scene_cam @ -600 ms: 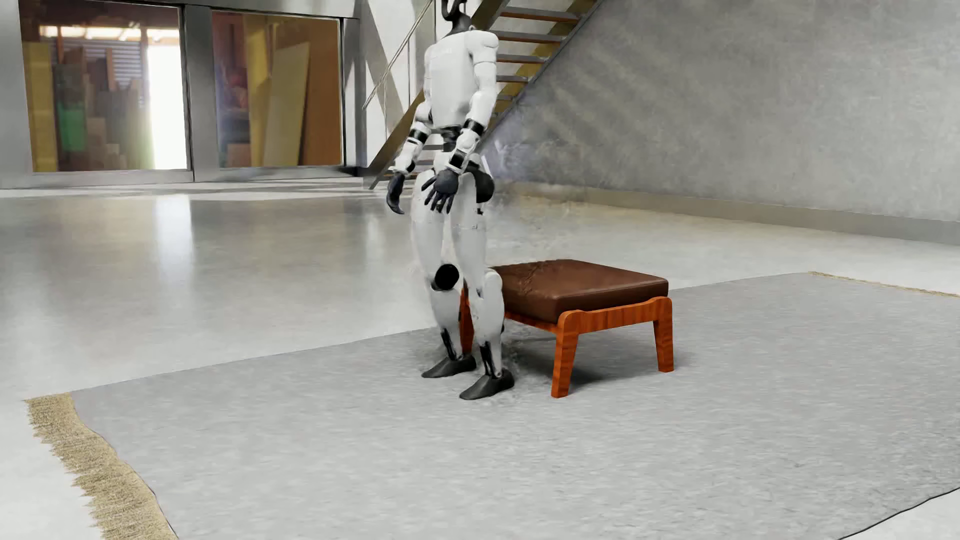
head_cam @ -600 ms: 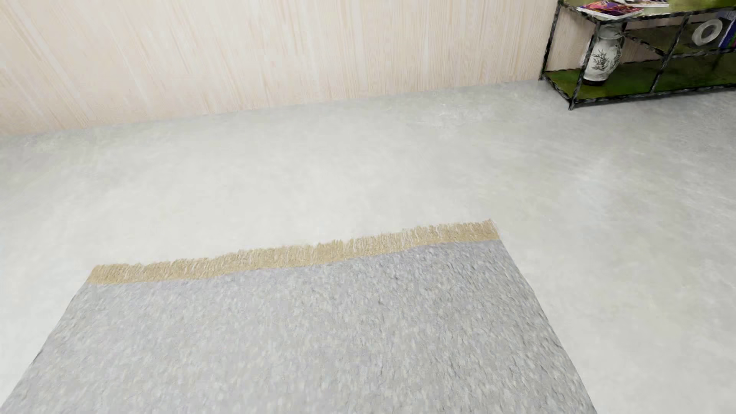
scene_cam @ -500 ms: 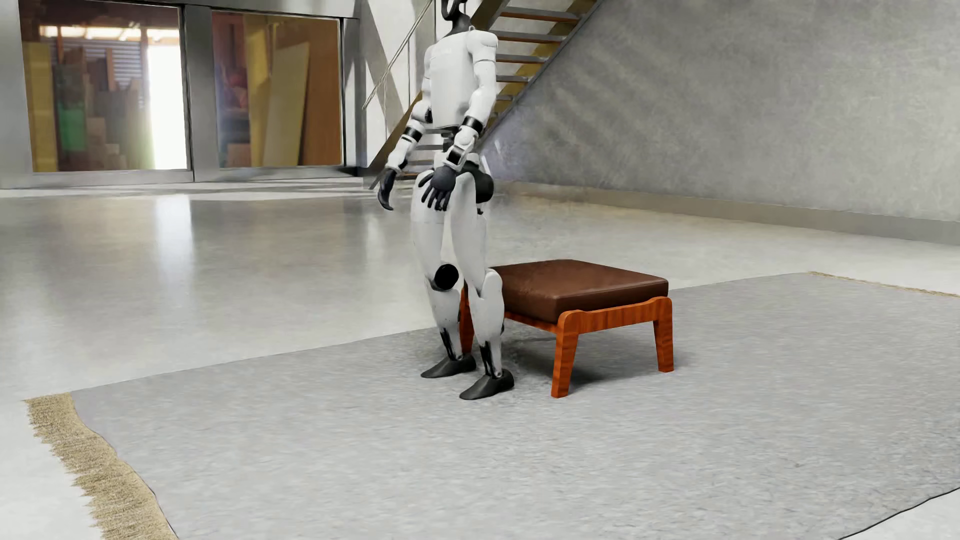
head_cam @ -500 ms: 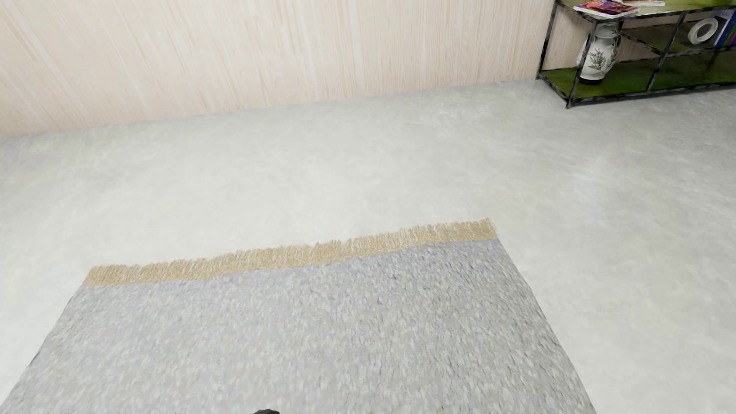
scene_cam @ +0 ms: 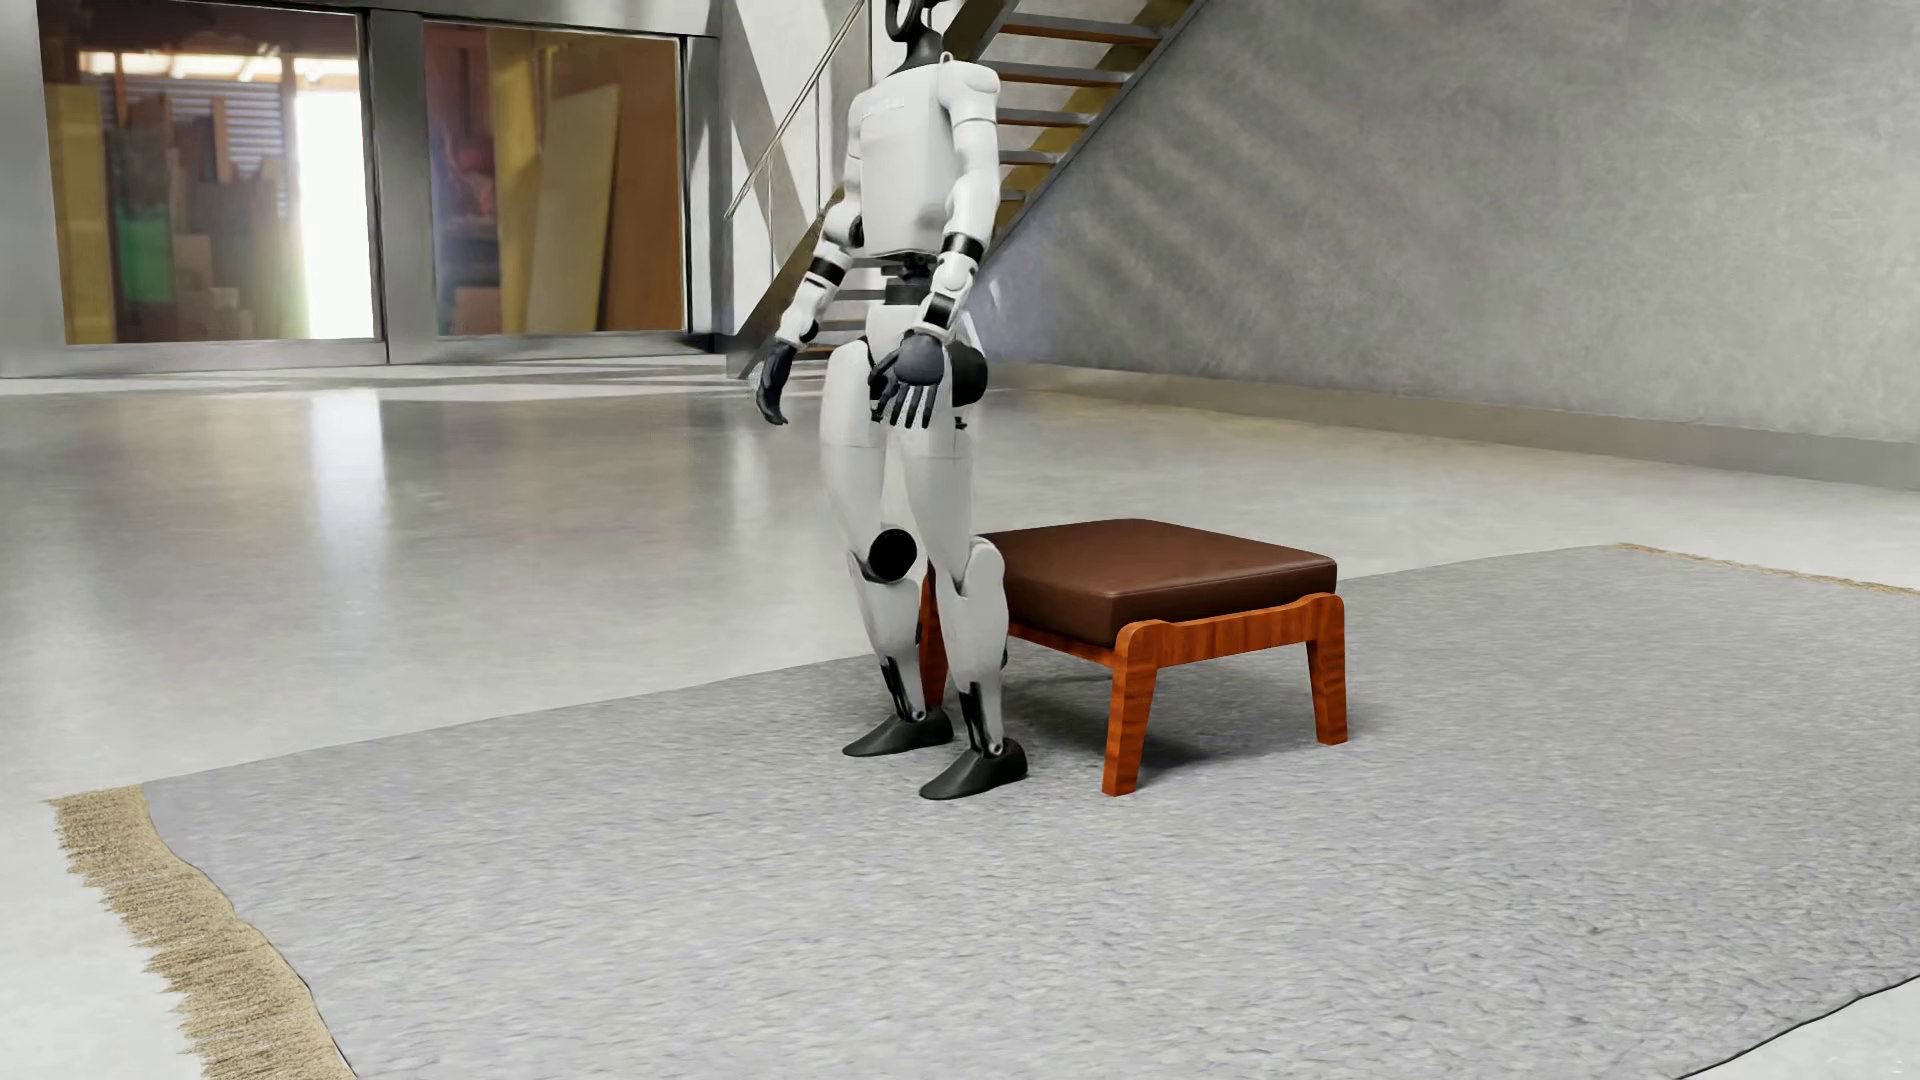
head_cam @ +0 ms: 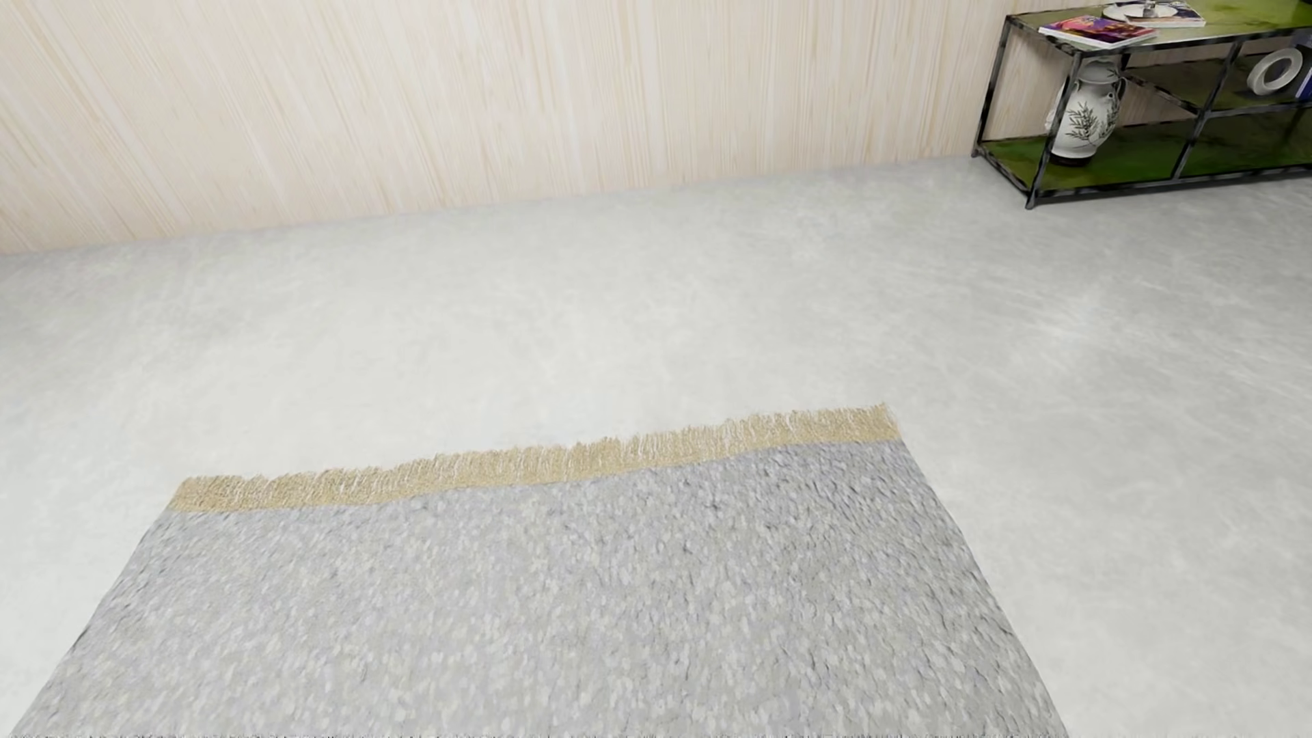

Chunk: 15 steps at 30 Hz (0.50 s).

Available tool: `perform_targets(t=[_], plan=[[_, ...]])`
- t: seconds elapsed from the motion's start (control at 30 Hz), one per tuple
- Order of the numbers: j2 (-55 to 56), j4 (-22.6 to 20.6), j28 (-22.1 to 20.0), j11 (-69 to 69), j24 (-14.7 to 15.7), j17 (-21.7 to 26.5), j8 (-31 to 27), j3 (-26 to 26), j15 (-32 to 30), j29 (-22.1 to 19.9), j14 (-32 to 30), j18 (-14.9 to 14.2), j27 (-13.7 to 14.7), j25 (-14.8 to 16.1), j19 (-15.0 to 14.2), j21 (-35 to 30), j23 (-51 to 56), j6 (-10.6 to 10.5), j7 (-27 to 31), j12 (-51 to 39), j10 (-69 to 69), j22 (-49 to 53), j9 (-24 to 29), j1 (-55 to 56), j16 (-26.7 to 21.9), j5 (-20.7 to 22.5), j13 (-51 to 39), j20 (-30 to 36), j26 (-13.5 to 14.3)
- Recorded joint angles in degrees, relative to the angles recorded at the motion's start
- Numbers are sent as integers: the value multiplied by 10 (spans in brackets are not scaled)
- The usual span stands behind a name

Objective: Take a seat on chair

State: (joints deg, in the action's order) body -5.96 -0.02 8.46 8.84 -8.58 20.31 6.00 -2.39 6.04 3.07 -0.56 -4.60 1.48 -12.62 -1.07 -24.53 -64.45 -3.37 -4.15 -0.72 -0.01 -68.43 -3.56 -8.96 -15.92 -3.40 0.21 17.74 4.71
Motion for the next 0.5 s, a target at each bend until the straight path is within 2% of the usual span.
perform_targets(t=[0.1, 0.2, 0.27, 0.33, 0.43, 0.5], plan=[[1, 1, 11, 0, 7, -29, -1, 1, -4, 12, -2, 1, -7, 6, 2, -19, 10, 0, 1, -3, 5, 12, 11, 3, 21, 2, -8, 9, -10], [7, 2, 33, 7, 26, -35, -3, 1, -8, 33, -1, 3, -10, 9, 8, -37, 35, 1, 4, -20, 28, 31, 34, 18, 28, 5, -26, 25, -27], [22, 3, 47, 32, 20, -24, -5, 3, -6, 61, -2, 5, -12, 9, 11, -56, 52, 0, 4, -38, 47, 58, 56, 31, 26, 6, -49, 43, -34], [49, 6, 53, 65, 11, -12, -11, 5, -2, 91, 4, 7, -3, -5, 15, -83, 74, 2, 8, -63, 91, 78, 76, 64, 22, 7, -76, 69, -37], [104, 17, 56, 125, -4, 3, -22, 6, 4, 107, 20, -3, 5, -23, 12, -125, 111, 1, 16, -117, 188, 117, 127, 144, 7, 5, -126, 118, -31], [161, 28, 49, 175, -2, 14, -28, 7, 8, 111, 27, -11, 10, -30, 1, -161, 142, 3, 16, -158, 239, 144, 168, 202, -8, 0, -169, 141, -28]])
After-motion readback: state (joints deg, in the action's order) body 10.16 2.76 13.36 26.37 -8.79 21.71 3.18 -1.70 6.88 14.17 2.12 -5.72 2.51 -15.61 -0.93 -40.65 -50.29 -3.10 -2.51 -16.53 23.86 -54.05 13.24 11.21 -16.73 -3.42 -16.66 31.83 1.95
